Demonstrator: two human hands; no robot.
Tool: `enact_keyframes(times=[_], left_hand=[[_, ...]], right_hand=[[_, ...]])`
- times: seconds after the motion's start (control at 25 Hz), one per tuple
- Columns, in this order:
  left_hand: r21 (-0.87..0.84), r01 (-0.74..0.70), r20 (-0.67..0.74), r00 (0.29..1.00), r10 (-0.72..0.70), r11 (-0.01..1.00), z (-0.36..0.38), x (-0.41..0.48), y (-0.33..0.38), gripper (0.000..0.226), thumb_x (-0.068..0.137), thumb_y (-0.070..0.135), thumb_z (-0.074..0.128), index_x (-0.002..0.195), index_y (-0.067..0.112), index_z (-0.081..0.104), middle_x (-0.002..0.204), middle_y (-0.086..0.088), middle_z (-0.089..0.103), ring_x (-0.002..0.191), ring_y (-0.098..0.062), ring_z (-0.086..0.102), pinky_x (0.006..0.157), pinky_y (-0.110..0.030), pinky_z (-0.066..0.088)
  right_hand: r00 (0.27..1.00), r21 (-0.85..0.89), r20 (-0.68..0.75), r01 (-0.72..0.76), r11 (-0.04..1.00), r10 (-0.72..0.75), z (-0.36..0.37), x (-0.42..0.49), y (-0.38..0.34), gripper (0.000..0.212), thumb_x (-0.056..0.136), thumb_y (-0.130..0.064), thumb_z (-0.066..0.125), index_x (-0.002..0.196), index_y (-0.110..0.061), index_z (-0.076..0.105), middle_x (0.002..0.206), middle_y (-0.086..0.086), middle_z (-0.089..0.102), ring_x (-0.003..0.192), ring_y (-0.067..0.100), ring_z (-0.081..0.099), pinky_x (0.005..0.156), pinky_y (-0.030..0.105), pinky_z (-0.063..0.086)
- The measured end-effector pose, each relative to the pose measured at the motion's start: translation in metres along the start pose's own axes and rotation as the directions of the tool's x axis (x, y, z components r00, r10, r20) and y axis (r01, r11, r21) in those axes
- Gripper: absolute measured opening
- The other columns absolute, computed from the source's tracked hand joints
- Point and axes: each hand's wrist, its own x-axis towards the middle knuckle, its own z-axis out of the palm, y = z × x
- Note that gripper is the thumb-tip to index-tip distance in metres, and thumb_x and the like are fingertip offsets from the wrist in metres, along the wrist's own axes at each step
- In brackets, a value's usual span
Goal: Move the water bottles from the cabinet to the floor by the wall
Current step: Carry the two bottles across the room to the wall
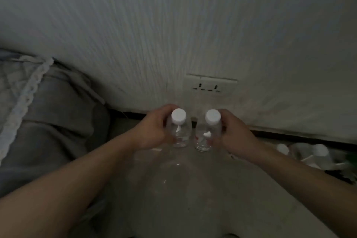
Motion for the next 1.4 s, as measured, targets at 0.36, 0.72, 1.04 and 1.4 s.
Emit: enact_keyframes(times=[0.36, 0.72, 1.04, 1.4], left_hand=[[0.030, 0.027, 0.033, 0.999, -0.028, 0.999, 0.030, 0.015, -0.054, 0.067, 0.062, -0.002, 0.086, 0.119, 0.023, 0.060, 0.113, 0.013, 0.063, 0.104, -0.001, 0.062, 0.082, -0.015, 0.051], [0.029, 0.030, 0.038, 0.999, -0.031, 0.999, 0.043, 0.024, -0.080, 0.065, 0.063, -0.003, 0.085, 0.116, 0.023, 0.059, 0.112, 0.009, 0.064, 0.102, -0.001, 0.062, 0.074, -0.009, 0.049], [0.034, 0.037, 0.028, 0.999, -0.038, 0.999, 0.045, 0.026, -0.104, 0.068, 0.059, -0.011, 0.082, 0.109, 0.028, 0.057, 0.110, 0.007, 0.064, 0.101, -0.006, 0.063, 0.077, -0.015, 0.051], [0.090, -0.010, 0.049, 0.999, 0.006, 0.996, 0.049, 0.025, -0.101, 0.075, 0.059, -0.006, 0.085, 0.111, 0.038, 0.055, 0.115, 0.012, 0.063, 0.106, -0.002, 0.062, 0.086, -0.015, 0.050]], right_hand=[[0.999, -0.037, 0.033, -0.012, 0.999, 0.013, 0.047, 0.009, 0.055, 0.067, 0.067, -0.017, 0.084, 0.120, -0.030, 0.045, 0.115, -0.009, 0.059, 0.104, 0.009, 0.057, 0.083, 0.030, 0.051], [0.999, 0.065, -0.009, -0.051, 0.997, 0.052, 0.066, 0.019, 0.093, 0.063, 0.066, -0.005, 0.081, 0.115, -0.028, 0.047, 0.105, -0.012, 0.059, 0.098, 0.006, 0.058, 0.075, 0.025, 0.048], [1.000, 0.027, 0.023, 0.000, 1.000, 0.000, 0.068, 0.019, 0.104, 0.068, 0.064, -0.006, 0.082, 0.115, -0.031, 0.045, 0.107, -0.010, 0.059, 0.099, 0.007, 0.058, 0.077, 0.023, 0.046], [0.998, 0.014, 0.033, 0.049, 0.999, -0.050, 0.065, 0.014, 0.108, 0.074, 0.065, -0.008, 0.084, 0.124, -0.028, 0.044, 0.115, -0.010, 0.058, 0.108, 0.011, 0.058, 0.082, 0.023, 0.048]])
